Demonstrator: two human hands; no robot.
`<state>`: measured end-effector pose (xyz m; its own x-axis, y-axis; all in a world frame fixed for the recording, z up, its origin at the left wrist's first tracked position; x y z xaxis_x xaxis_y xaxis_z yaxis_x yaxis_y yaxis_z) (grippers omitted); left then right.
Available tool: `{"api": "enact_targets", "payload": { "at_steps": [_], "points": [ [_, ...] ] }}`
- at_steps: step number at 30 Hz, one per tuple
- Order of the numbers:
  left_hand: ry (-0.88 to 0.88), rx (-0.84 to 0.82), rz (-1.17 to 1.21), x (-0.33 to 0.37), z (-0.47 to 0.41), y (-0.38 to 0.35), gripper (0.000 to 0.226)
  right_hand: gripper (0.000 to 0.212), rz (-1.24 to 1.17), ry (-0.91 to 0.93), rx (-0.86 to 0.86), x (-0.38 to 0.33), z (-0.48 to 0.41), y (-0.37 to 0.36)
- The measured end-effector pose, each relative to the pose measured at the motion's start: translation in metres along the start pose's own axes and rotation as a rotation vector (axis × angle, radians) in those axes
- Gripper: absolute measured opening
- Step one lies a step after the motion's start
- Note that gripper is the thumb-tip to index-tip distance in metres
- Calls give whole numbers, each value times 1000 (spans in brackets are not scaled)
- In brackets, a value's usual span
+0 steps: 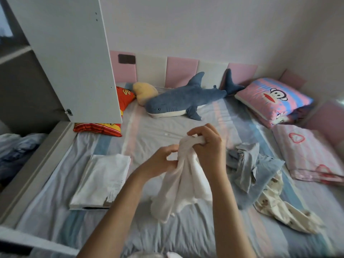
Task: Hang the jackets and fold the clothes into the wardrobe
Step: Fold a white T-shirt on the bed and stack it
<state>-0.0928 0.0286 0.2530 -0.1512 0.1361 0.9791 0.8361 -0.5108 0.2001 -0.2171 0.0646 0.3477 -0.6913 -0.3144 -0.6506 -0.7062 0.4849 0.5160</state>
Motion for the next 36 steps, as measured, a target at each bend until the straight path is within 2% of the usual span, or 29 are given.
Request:
{"api": "enact_targets", "payload": {
  "at_steps": [2,4,7,10,12,15,18,21,24,27,31,34,36],
  "points": [
    [64,4,76,-17,1,-9,17,27,36,-22,55,4,1,9],
    [93,40,89,-25,4,-5,8,38,15,-114,91,16,1,19],
    [27,58,-43,-24,7,-2,12,47,-83,-280,149,29,4,28],
    [-35,46,-106,-17,5,-5,22,43,-101,-257,217,27,3,35],
    [-55,45,-142,-14,2,-3,22,38,-88,-207,271,21,2,42],
    [-9,25,-175,-19,3,2,19,33,-41,-138,391,17,3,55],
    [55,17,-203,-33,9,8,12,36,-134,-225,544,26,8,72],
    [45,44,-140,-42,14,21,28,24,-183,-313,593,39,9,83],
    [22,156,-126,-42,12,44,19,18,-63,-360,561,53,12,89],
    [-53,369,-145,-35,19,67,24,19,-28,-401,529,65,20,88],
    [-72,504,-108,-28,28,80,40,27,-81,-364,522,59,21,86],
    [-74,633,-287,-25,35,85,12,36,-94,-302,558,44,18,87],
    [-24,628,-290,-30,35,84,11,40,-127,-277,579,36,18,89]
  ]
}}
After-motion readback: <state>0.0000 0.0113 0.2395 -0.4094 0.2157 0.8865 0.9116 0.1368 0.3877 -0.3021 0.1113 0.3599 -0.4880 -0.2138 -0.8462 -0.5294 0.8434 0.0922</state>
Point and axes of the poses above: each hand's wrist, its own z-axis away from the middle knuckle, its own y-axis out of the back of the hand, x = y × z, the point moved 7 cm from there along -z, towards the middle knuckle, and after that the axes turned 11 degrees about z, right-handed, at the moved point
